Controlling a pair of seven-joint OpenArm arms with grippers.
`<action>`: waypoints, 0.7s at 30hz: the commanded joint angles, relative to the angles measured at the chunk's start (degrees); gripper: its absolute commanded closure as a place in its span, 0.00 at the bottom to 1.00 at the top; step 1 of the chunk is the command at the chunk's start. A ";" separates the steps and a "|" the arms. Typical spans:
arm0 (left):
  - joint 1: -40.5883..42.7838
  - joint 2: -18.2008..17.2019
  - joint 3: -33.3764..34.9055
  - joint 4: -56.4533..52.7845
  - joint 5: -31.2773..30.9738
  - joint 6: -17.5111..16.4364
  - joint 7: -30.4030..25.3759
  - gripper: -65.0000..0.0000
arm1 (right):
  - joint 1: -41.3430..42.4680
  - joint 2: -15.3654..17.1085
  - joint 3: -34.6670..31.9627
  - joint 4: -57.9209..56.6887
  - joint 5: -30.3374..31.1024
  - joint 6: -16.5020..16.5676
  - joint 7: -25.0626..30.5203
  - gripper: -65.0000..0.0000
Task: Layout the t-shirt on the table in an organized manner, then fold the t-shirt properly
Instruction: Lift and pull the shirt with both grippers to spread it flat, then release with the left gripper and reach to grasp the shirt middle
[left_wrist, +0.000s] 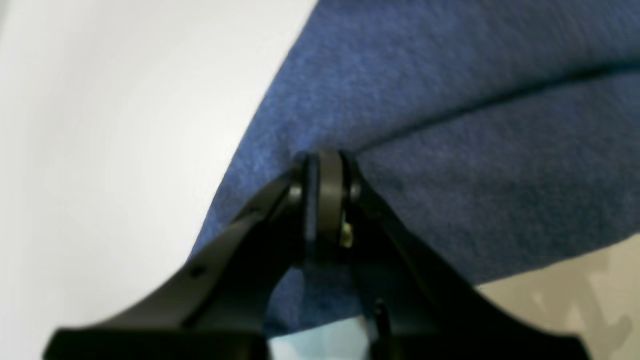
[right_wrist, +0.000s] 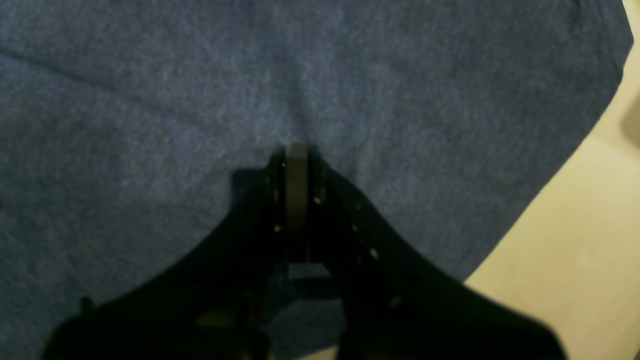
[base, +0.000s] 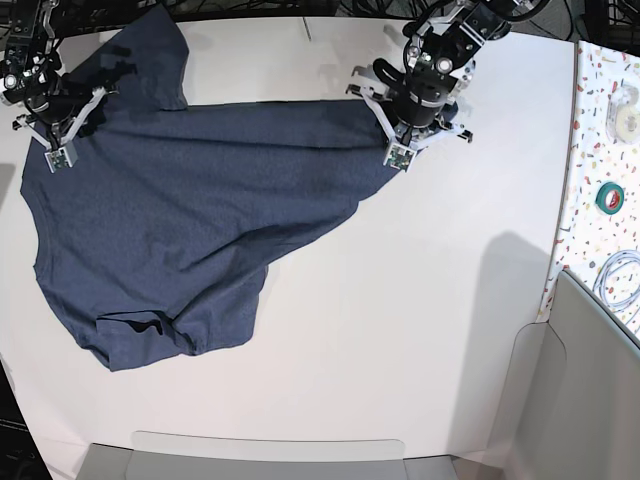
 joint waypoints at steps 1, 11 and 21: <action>1.50 -0.33 0.68 0.87 -3.85 -1.11 6.65 0.94 | -1.21 0.72 0.14 0.16 -3.54 -0.69 -5.07 1.00; -0.17 -0.24 -2.75 10.98 -3.85 -1.11 3.22 0.86 | -0.77 -0.86 6.03 8.34 -3.45 -0.77 -5.42 1.00; -8.78 0.20 -10.66 11.68 -4.29 -3.04 0.76 0.71 | 4.59 -10.18 9.10 17.83 -3.36 -0.77 -9.64 1.00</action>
